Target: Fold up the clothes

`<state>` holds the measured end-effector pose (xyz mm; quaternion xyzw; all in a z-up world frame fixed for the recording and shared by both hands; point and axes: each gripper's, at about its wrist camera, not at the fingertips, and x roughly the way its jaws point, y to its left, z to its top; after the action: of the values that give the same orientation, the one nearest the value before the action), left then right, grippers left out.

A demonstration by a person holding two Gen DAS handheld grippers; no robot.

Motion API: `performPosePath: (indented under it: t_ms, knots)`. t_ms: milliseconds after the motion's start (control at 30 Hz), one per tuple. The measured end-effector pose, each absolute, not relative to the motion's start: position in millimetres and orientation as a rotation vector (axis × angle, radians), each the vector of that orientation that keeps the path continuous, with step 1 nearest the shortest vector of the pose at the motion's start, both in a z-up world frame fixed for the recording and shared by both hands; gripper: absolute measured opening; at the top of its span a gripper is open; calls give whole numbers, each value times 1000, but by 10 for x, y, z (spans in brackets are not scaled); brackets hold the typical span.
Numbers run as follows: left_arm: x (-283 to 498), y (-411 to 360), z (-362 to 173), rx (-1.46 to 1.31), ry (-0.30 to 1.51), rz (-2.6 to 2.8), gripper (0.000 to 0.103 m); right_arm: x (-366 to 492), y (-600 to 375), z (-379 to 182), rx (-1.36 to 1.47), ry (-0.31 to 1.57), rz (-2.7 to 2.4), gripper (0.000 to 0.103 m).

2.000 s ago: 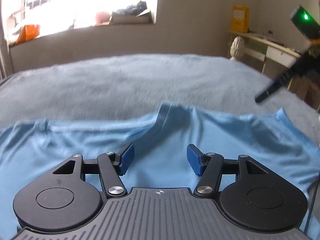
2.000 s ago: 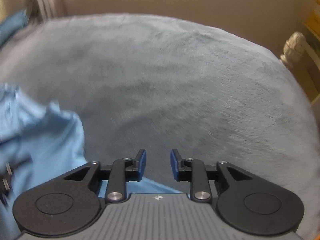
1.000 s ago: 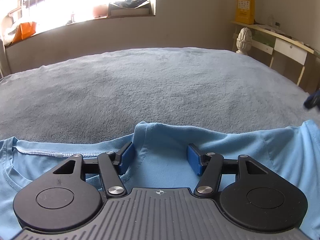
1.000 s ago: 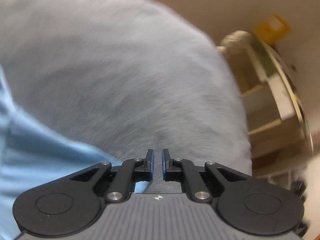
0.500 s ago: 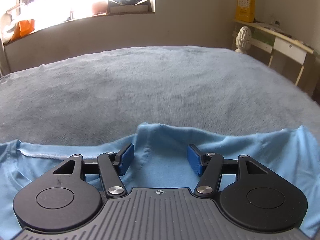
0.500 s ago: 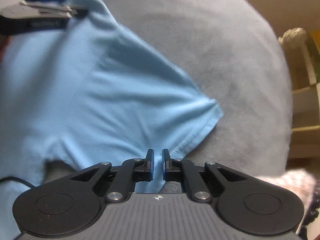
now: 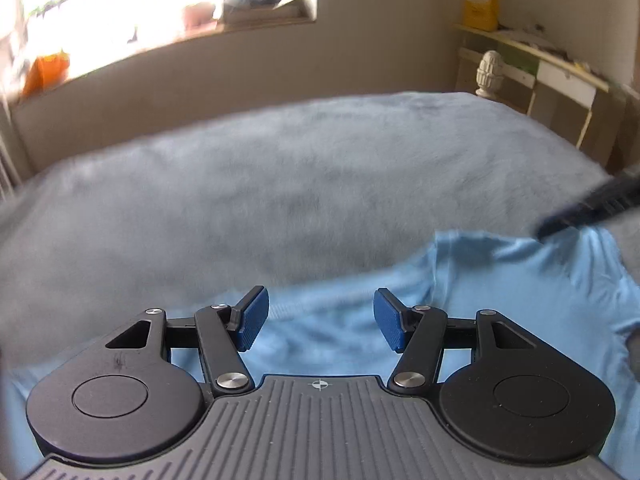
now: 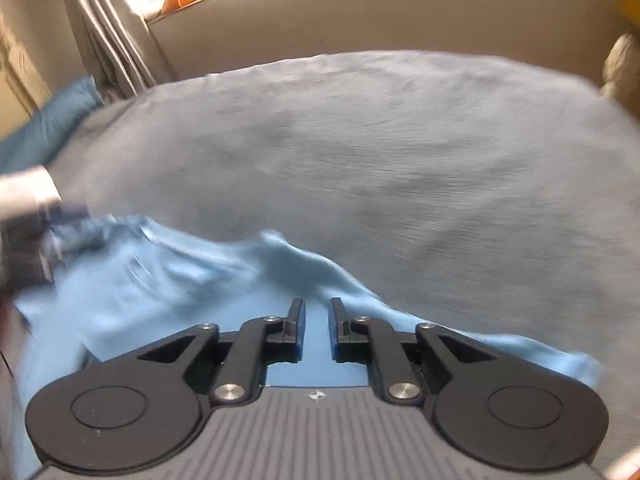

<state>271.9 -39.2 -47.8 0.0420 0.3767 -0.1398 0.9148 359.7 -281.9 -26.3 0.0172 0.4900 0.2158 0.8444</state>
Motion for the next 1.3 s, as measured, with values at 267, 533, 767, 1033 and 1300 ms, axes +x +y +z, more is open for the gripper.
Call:
performPosePath:
  t_ms: [267,533,767,1033,1300]
  knots:
    - [2541,-405,-962,41,826,-275,53,4126,-2217,-612,20,1127,406,34]
    - [2492,-446,-1085,77,803,-253,54,4372,-1888,-862,-73,1201,362,37]
    - [2464,-478,-1107,105,783,-255,55,4349,-1798,-785,-160,1135,362,38]
    - [2462,-472,-1119,102,777,-259,55,4257,-1644,-868,-287,1162,449,46]
    - [2479,-441,-1122,101,776,-248,55,4156,-1646,-822,-350,1153,486,9]
